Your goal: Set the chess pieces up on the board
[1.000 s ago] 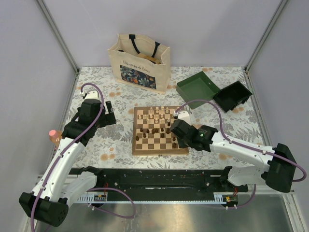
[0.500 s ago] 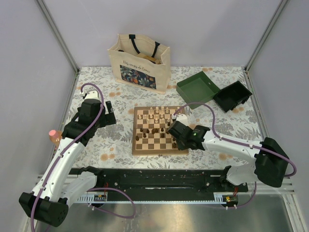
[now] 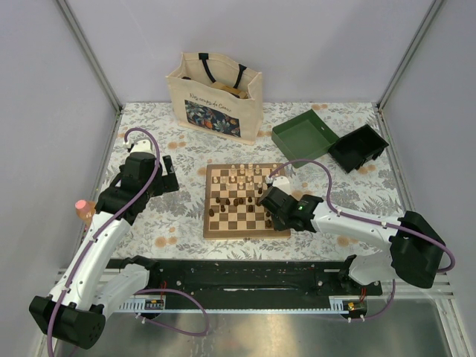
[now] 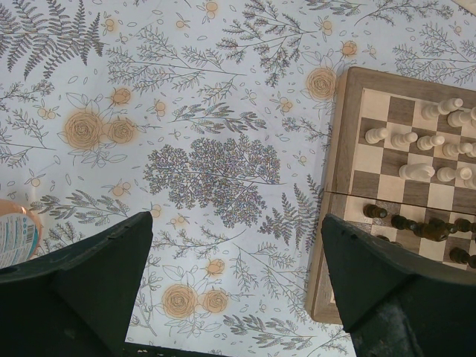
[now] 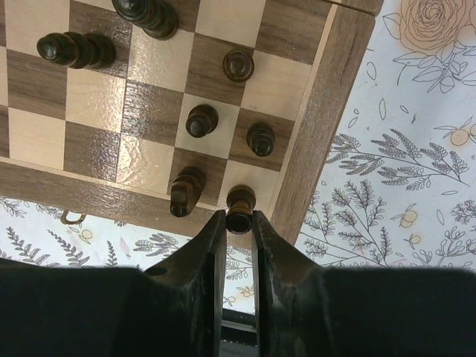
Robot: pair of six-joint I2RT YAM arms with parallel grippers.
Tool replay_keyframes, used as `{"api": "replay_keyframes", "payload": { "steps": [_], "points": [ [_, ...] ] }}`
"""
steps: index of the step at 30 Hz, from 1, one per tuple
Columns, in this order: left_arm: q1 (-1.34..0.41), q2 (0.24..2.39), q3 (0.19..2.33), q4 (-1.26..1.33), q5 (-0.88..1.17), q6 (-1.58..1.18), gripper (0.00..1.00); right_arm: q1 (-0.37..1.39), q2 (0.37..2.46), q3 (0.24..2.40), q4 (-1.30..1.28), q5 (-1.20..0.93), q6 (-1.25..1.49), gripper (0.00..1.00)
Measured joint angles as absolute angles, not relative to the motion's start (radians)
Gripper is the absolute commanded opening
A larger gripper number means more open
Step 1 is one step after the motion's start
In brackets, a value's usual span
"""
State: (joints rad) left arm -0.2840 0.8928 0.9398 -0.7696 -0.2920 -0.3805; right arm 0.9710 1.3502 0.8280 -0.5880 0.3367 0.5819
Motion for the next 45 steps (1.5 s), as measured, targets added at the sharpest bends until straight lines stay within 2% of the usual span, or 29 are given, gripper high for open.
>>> {"api": "replay_keyframes", "payload": {
  "steps": [7, 15, 18, 31, 38, 45],
  "points": [
    [-0.284, 0.893, 0.94, -0.77, -0.292, -0.381, 0.99, 0.967, 1.351, 0.824, -0.571, 0.336, 0.582, 0.31],
    [-0.284, 0.893, 0.94, -0.77, -0.292, -0.381, 0.99, 0.967, 1.351, 0.824, -0.574, 0.336, 0.582, 0.39],
    [-0.284, 0.893, 0.939, -0.77, -0.292, -0.381, 0.99, 0.967, 1.351, 0.827, -0.581, 0.337, 0.581, 0.46],
    [-0.284, 0.893, 0.939, -0.77, -0.291, -0.381, 0.99, 0.967, 1.349, 0.995, -0.616, 0.337, 0.523, 0.51],
    [-0.284, 0.891, 0.939, -0.77, -0.29, -0.381, 0.99, 0.967, 1.504, 1.155, -0.575, 0.272, 0.484, 0.52],
    [-0.284, 0.883, 0.934, -0.77, -0.29, -0.381, 0.99, 0.967, 1.605, 1.211, -0.57, 0.264, 0.471, 0.52]
  ]
}}
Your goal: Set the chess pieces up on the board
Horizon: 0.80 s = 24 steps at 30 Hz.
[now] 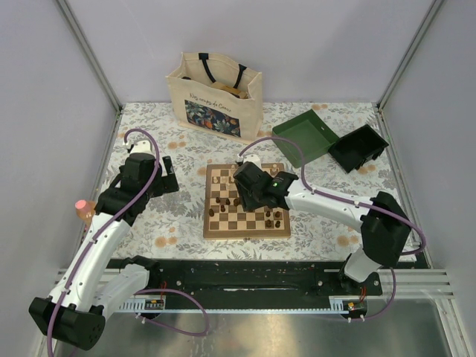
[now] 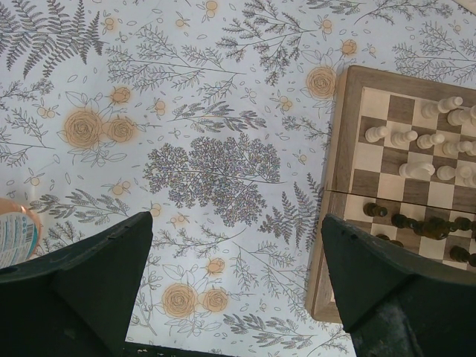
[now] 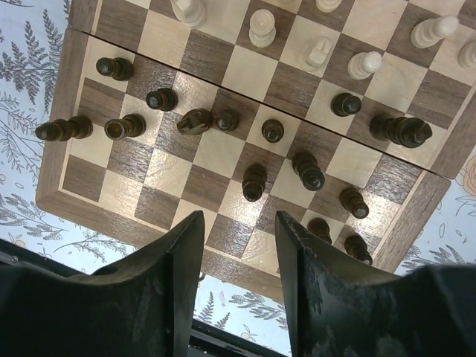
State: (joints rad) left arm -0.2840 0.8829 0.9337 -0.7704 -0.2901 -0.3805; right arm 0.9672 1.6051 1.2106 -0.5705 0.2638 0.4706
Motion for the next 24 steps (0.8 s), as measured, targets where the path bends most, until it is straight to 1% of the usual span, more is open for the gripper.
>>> {"api": "replay_keyframes", "payload": {
  "steps": [15, 24],
  "points": [
    [-0.284, 0.883, 0.933, -0.77, -0.29, -0.381, 0.99, 0.967, 1.687, 1.219, -0.574, 0.245, 0.469, 0.5],
    [-0.284, 0.883, 0.933, -0.77, -0.29, -0.381, 0.99, 0.965, 1.651, 1.221, -0.579, 0.286, 0.463, 0.5]
  ]
}}
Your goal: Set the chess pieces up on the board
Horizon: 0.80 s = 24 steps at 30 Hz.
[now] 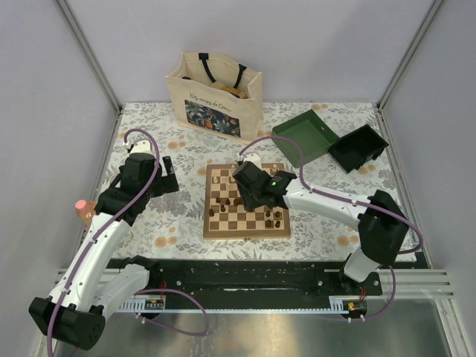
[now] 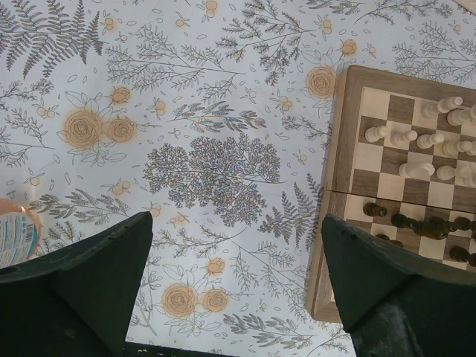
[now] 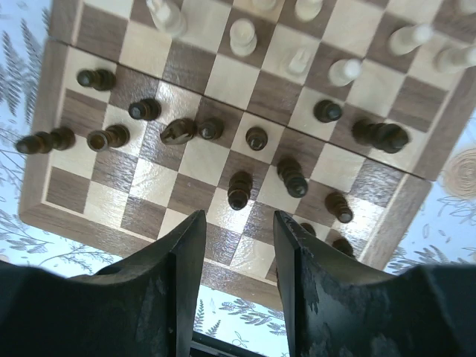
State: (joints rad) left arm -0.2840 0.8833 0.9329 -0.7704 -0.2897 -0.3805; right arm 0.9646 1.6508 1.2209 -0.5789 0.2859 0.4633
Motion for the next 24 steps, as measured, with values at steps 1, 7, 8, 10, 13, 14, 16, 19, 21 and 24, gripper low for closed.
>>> {"api": "replay_keyframes", "payload": {
  "steps": [1, 7, 8, 10, 13, 14, 16, 19, 21, 24],
  "points": [
    [-0.284, 0.883, 0.933, -0.77, -0.29, -0.381, 0.99, 0.961, 1.633, 1.221, -0.579, 0.295, 0.463, 0.5],
    [-0.284, 0.883, 0.933, -0.77, -0.289, -0.381, 0.99, 0.895, 1.544, 1.221, -0.572, 0.323, 0.46, 0.51],
    [-0.284, 0.883, 0.933, -0.77, -0.289, -0.381, 0.99, 0.883, 1.542, 1.22, -0.572, 0.324, 0.46, 0.51],
    [-0.284, 0.883, 0.933, -0.77, -0.289, -0.381, 0.99, 0.857, 1.542, 1.214, -0.571, 0.324, 0.46, 0.51],
    [-0.284, 0.883, 0.933, -0.77, -0.289, -0.381, 0.99, 0.827, 1.542, 1.198, -0.573, 0.323, 0.46, 0.51],
    [-0.284, 0.883, 0.933, -0.77, -0.289, -0.381, 0.99, 0.82, 1.542, 1.194, -0.573, 0.323, 0.46, 0.51],
    [-0.284, 0.883, 0.933, -0.77, -0.289, -0.381, 0.99, 0.804, 1.542, 1.19, -0.574, 0.323, 0.459, 0.51],
    [-0.284, 0.885, 0.933, -0.77, -0.29, -0.381, 0.99, 0.782, 1.542, 1.19, -0.572, 0.32, 0.455, 0.51],
    [-0.284, 0.892, 0.933, -0.77, -0.29, -0.381, 0.99, 0.77, 1.544, 1.19, -0.572, 0.319, 0.45, 0.51],
    [-0.284, 0.908, 0.933, -0.77, -0.289, -0.38, 0.99, 0.752, 1.558, 1.19, -0.568, 0.308, 0.439, 0.51]
  ]
}}
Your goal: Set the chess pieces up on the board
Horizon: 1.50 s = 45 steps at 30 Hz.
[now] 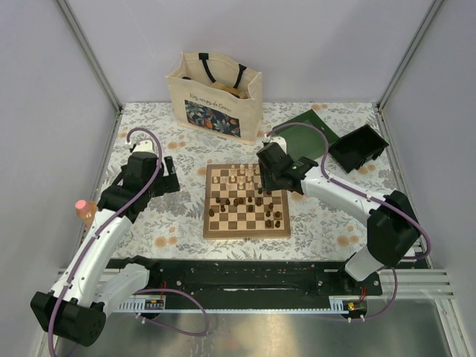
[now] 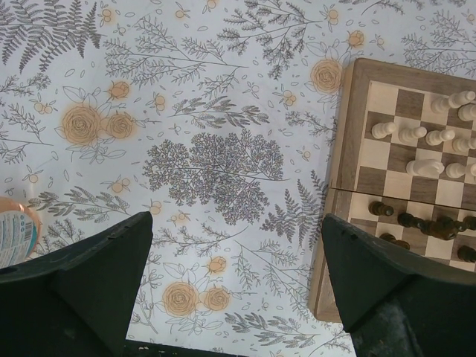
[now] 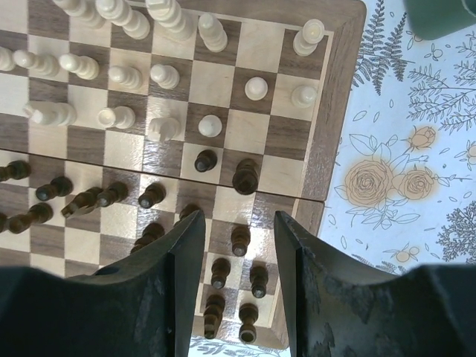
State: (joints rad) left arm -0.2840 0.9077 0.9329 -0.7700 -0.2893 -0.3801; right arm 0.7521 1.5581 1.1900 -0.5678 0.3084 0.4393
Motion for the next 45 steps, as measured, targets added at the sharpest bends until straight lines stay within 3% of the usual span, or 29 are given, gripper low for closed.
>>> {"api": "replay_keyframes", "payload": {
  "steps": [16, 27, 39, 45],
  "points": [
    [-0.282, 0.933, 0.933, -0.77, -0.289, -0.373, 0.99, 0.722, 1.684, 1.195, -0.55, 0.265, 0.411, 0.51],
    [-0.28, 0.933, 0.933, -0.77, -0.289, -0.373, 0.99, 0.708, 1.707, 1.21, -0.527, 0.255, 0.403, 0.45],
    [-0.279, 0.933, 0.933, -0.77, -0.288, -0.373, 0.99, 0.708, 1.719, 1.219, -0.52, 0.244, 0.385, 0.25],
    [-0.278, 0.931, 0.933, -0.77, -0.288, -0.373, 0.99, 0.708, 1.715, 1.219, -0.522, 0.245, 0.373, 0.21]
  ]
}}
